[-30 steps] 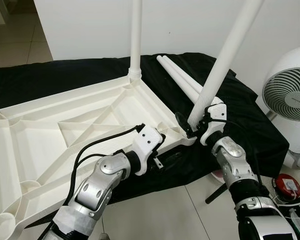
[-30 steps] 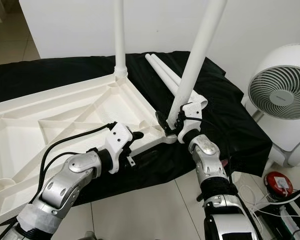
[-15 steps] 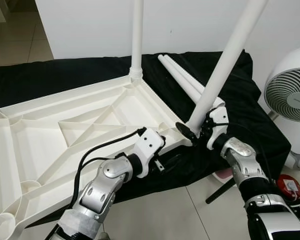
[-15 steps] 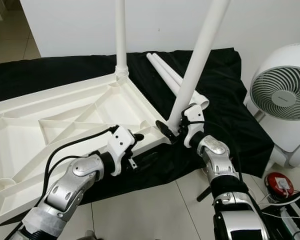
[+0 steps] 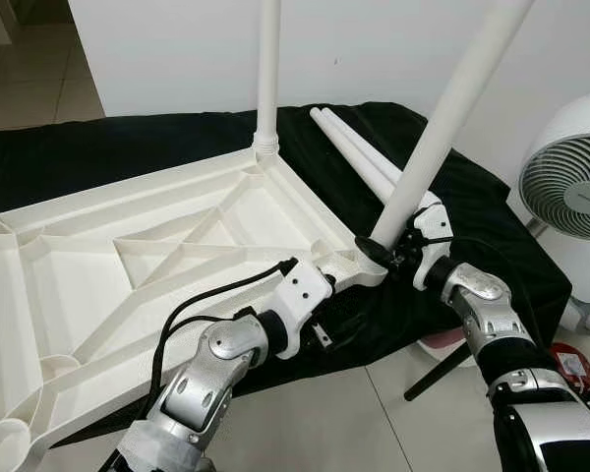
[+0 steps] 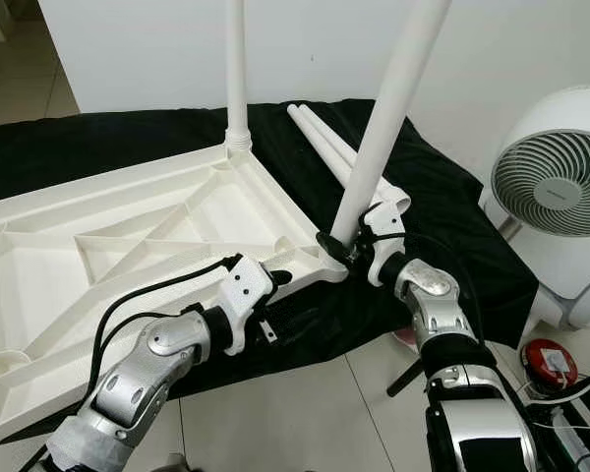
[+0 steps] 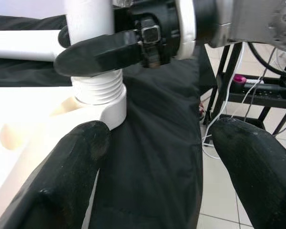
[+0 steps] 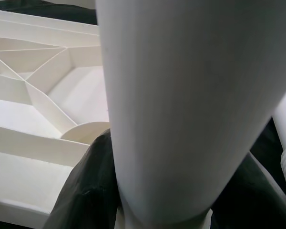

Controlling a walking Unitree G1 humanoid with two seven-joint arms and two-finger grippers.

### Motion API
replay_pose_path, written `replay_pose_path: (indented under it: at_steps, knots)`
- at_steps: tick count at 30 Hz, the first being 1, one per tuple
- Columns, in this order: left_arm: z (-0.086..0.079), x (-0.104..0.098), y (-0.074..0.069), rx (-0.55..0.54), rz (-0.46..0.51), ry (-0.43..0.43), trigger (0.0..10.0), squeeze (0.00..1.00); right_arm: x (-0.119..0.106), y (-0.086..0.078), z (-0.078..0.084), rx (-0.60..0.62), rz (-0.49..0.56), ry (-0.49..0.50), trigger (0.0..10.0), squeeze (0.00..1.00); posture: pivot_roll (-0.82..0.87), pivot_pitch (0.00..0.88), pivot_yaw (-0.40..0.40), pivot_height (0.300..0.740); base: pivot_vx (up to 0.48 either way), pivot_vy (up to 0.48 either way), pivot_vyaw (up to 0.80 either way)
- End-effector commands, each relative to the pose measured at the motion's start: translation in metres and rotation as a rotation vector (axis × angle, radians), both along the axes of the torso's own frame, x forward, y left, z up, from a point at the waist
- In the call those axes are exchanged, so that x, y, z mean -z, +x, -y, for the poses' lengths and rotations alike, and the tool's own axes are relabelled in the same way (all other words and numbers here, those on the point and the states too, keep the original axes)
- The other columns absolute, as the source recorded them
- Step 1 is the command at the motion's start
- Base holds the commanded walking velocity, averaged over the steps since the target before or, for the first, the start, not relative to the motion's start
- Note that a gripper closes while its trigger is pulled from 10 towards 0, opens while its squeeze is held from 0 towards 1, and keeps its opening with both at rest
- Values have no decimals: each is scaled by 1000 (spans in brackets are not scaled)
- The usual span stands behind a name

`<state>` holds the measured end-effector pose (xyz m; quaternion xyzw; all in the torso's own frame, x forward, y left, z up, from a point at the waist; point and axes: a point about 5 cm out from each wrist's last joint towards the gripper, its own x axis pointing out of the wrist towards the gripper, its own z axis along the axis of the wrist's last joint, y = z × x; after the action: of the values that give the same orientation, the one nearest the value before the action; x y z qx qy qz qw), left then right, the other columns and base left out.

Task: Building children table

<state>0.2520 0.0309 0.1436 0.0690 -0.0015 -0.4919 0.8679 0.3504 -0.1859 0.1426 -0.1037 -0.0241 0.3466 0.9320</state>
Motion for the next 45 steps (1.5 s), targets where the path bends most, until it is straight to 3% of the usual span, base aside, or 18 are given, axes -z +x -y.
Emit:
replay_pose_path:
  at_steps: [1,3,4,9,13,26,36,45]
  knots:
    - [-1,2,0,-52,1,9,10000,0,7,-1,4,8,-31,-33,0,0,21,35,-52,740,0,0,0]
    - [-1,1,0,-51,0,6,10000,0,9,-1,5,22,-43,-30,0,0,21,34,-53,740,0,0,0]
    - [-1,1,0,-49,-1,5,10000,0,12,-1,7,50,-53,-27,9922,0,19,33,-52,740,0,0,0]
    - [-1,0,-1,-46,-1,3,10000,0,18,-3,8,67,-78,-7,10000,0,18,32,-50,740,0,0,0]
    - [-2,-2,0,-43,4,5,10000,0,27,-4,8,129,-134,85,10000,0,15,28,-45,740,0,0,0]
    - [-2,-3,-1,-32,8,13,10000,0,36,-2,9,227,-213,209,10000,0,14,19,-39,740,0,0,0]
    - [-3,-3,-2,-33,8,13,10000,0,39,-3,3,232,-197,182,10000,0,18,14,-42,740,0,0,0]
    - [-4,-3,-3,-42,5,10,10000,0,37,-7,-15,363,-112,224,10000,0,15,27,-60,740,0,0,0]
